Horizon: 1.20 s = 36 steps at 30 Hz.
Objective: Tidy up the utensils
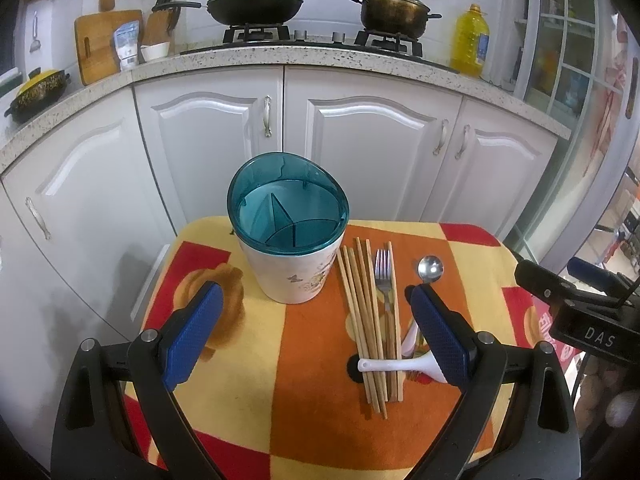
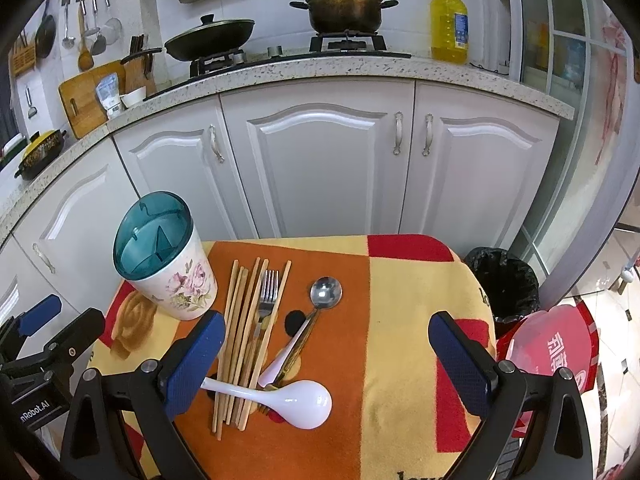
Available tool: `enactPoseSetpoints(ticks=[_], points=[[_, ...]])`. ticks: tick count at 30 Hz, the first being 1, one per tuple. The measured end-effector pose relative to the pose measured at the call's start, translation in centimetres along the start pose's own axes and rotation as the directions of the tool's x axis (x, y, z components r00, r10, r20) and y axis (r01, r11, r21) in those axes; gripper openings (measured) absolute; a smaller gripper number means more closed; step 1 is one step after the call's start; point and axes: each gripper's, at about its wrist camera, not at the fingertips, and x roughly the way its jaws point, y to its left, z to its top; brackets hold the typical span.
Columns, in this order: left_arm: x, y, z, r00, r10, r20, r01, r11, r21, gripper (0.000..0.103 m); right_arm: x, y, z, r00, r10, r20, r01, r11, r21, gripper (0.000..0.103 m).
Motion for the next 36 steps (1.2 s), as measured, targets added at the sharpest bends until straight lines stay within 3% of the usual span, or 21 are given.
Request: enactPoseSetpoints(ticks=[22,36], points=[[1.9,0.2,-0.7,0.999,0.015,-0.046,-0.015,1.0,-0.003,0.096,1.4,-0.6,-0.7,0.999,-0.002,-0.045,0.001,1.0,-0.014,0.102],[2.4,0.9,-1.3,0.996,-0.018,-0.088,0.016,0.999,-0.028,0.096,2.5,-0.8,-2.0,0.996,0.024,-0.086,-0.028,0.999,-0.047,0.102]])
